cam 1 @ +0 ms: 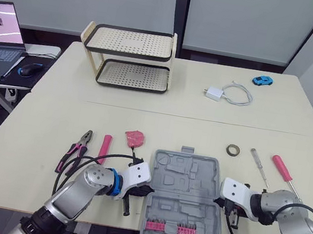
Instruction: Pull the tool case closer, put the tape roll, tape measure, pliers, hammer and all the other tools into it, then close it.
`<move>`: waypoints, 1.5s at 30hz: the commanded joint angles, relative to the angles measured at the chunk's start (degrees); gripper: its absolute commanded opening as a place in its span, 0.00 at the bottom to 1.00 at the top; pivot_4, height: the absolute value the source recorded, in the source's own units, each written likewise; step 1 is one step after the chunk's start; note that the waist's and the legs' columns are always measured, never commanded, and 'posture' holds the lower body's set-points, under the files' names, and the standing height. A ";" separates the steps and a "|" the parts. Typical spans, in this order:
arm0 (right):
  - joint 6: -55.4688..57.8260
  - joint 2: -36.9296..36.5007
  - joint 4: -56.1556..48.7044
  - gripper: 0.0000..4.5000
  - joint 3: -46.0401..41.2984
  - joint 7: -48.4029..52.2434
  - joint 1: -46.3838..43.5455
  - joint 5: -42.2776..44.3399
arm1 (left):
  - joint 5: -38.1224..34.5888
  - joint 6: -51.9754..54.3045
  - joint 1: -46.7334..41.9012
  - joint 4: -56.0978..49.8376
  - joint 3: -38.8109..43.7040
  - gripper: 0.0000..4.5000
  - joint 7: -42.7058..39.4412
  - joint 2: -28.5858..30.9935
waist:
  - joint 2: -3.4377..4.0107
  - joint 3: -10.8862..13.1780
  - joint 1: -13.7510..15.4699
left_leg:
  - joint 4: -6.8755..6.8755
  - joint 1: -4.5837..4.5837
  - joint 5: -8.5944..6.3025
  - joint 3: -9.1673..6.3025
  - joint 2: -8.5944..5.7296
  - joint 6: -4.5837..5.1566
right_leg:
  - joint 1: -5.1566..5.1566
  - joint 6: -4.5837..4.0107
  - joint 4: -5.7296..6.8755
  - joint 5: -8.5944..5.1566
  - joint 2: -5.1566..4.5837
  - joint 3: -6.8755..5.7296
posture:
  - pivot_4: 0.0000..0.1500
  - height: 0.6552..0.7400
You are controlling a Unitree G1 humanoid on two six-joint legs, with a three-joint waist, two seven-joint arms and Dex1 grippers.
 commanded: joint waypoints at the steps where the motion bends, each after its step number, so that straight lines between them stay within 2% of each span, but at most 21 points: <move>1: -0.10 0.54 -3.65 0.00 1.17 0.14 0.71 2.38 | -1.03 0.46 1.91 -1.55 -3.42 0.00 -1.40 0.00 | 0.00 0.00 0.00 | 0.00 0.00 0.00 0.00 0.00 0.00 | 0.00 0.00 0.00 0.00 0.00 -0.01 | 1.00 1.00; 17: 1.37 0.20 -5.35 0.00 1.95 -0.04 2.37 3.14 | -1.08 2.33 3.24 -3.37 -4.05 0.00 -1.33 1.00 | -0.02 -0.02 0.01 | -0.01 0.10 -0.01 -0.10 0.01 0.02 | 0.21 0.01 -0.10 -0.01 0.00 -0.12 | 1.00 1.00; 26: -1.02 -0.04 -1.87 0.00 0.94 -1.41 1.73 2.40 | -0.54 2.19 3.57 -3.09 -3.23 0.00 -0.17 1.34 | -0.04 -0.04 0.01 | -0.01 0.12 -0.02 -0.10 0.01 0.02 | 0.23 0.01 -0.11 -0.01 0.00 -0.13 | 1.00 1.00; 40: -5.86 -6.76 3.06 0.00 -4.83 -1.24 4.26 5.08 | -1.92 -2.05 3.70 -2.77 2.51 0.00 0.16 7.56 | -0.06 -0.03 0.06 | -0.02 0.11 -0.02 -0.10 0.03 0.02 | 0.23 0.01 -0.14 0.00 0.02 -0.12 | 1.00 1.00; 43: -6.95 -7.62 2.62 0.00 -7.89 -0.89 4.92 7.33 | -3.35 -4.31 3.48 -3.86 5.08 0.00 0.17 8.39 | -0.11 0.02 0.11 | -0.01 0.10 -0.02 -0.10 0.02 0.02 | 0.22 0.01 -0.14 0.00 0.01 -0.12 | 1.00 1.00; 45: -5.34 -8.60 0.59 0.00 -11.62 0.25 6.14 10.57 | -7.91 -3.16 3.49 -6.55 9.95 0.00 -0.22 8.07 | -0.11 0.04 0.12 | -0.01 0.07 -0.02 -0.10 0.03 0.02 | 0.19 0.00 -0.14 0.00 0.02 -0.12 | 1.00 1.00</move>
